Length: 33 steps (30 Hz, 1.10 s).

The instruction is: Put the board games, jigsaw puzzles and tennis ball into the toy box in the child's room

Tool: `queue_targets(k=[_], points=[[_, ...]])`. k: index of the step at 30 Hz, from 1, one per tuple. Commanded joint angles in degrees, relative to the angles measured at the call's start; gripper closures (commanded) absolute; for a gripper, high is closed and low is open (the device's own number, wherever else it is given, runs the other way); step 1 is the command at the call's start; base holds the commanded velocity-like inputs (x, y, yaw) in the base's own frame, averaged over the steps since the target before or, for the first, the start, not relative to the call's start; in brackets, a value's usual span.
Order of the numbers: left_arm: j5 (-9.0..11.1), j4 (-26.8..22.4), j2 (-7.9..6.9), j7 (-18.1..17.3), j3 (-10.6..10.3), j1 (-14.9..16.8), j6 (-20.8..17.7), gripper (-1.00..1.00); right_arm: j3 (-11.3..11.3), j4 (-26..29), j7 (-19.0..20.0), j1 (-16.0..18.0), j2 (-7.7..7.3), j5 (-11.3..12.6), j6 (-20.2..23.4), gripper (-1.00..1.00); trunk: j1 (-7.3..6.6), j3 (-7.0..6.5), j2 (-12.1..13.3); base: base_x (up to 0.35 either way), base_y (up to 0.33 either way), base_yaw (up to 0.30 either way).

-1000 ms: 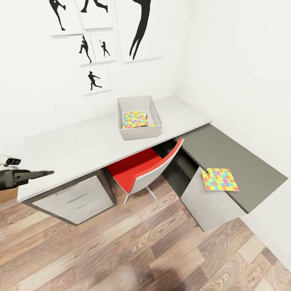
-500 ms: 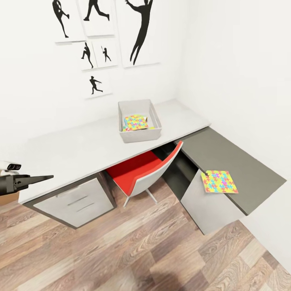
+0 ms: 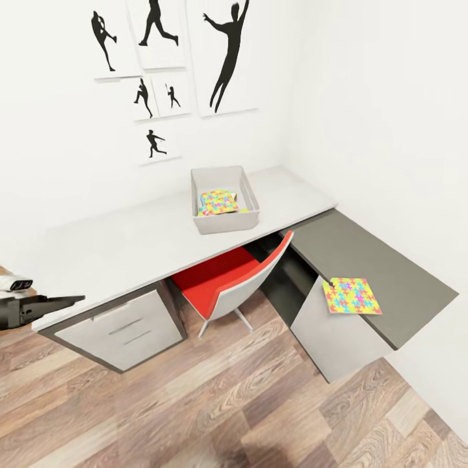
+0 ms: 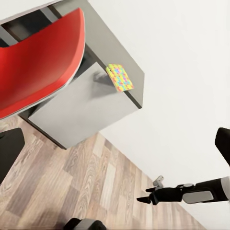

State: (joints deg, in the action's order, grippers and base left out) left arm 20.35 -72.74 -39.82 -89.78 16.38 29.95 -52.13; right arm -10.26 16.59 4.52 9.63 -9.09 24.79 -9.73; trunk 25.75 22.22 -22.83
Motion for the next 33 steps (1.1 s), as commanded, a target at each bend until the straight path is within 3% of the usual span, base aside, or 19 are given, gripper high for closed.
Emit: queue_targets(k=[1,6,14,17,25,31,33], points=[[-0.02,-0.50,0.09,-0.22,0.00,-0.54,-0.50,-1.00,-0.37,-0.06,0.16,0.04,-0.03,0.61,-0.26,-1.00,0.03,-0.01,-0.09,0.000,0.000,0.000],[0.03,-4.18,0.89,-0.22,0.04,-4.85,0.78,-1.00,-0.42,-0.07,0.20,0.04,0.01,0.60,-0.28,-1.00,0.03,-0.48,-0.09,0.000,0.000,0.000],[0.04,-5.59,1.45,-0.22,0.05,-9.49,4.46,-1.00,-0.46,-0.07,0.19,0.04,0.33,0.53,-0.29,-1.00,0.03,-1.24,-0.09,0.000,0.000,0.000],[-0.06,-5.69,1.70,-0.22,0.05,-11.52,6.50,-1.00,-0.46,-0.07,0.16,0.04,0.53,0.51,-0.29,-1.00,0.03,-1.52,-0.09,0.000,0.000,0.000],[-1.08,-4.27,4.02,-0.22,0.05,-17.74,13.76,-1.00,-0.46,-0.07,0.14,0.04,0.80,0.51,-0.31,-1.00,0.03,-2.27,-0.09,0.000,0.000,0.000],[-5.33,0.74,6.46,-0.22,0.05,-19.87,20.10,-1.00,-0.46,-0.07,0.14,0.04,0.82,0.45,-0.36,-1.00,0.03,-2.84,-0.09,0.000,0.000,0.000],[-8.75,4.16,8.13,-0.22,0.07,-20.16,22.95,-1.00,-0.46,-0.07,0.14,0.04,0.82,0.44,-0.39,-1.00,0.03,-3.03,-0.09,0.000,0.000,0.000]])
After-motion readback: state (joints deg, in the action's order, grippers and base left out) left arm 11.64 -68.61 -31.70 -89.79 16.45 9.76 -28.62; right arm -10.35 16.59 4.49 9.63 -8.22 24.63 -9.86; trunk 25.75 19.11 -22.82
